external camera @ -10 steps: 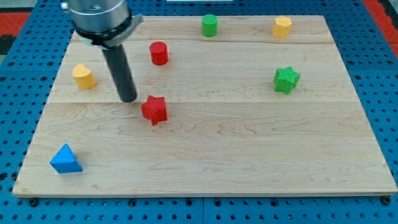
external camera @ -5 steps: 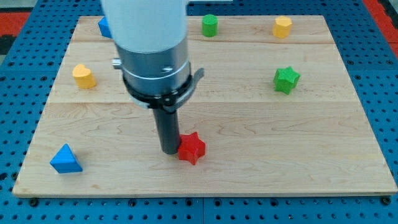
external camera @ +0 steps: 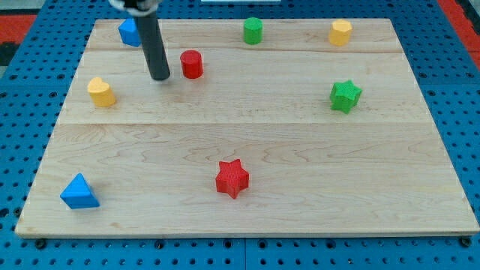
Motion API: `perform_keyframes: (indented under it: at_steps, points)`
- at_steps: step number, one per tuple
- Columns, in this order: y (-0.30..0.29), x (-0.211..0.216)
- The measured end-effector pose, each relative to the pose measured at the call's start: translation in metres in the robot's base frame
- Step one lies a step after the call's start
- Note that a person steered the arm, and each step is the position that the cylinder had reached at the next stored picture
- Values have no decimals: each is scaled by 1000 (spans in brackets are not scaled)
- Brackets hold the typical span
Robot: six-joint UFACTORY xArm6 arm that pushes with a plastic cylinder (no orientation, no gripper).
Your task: Push both the red blocks horizontally to each other
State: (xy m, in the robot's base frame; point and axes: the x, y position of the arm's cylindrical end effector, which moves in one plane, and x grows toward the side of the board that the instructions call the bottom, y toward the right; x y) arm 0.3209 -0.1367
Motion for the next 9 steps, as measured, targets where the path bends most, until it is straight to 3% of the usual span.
perform_keyframes:
  at_steps: [1, 2, 3, 5, 6, 9]
  points:
    - [5, -22]
    - [58, -16]
    - [139, 24]
    - [156, 43]
    - [177, 116]
    - [295, 191]
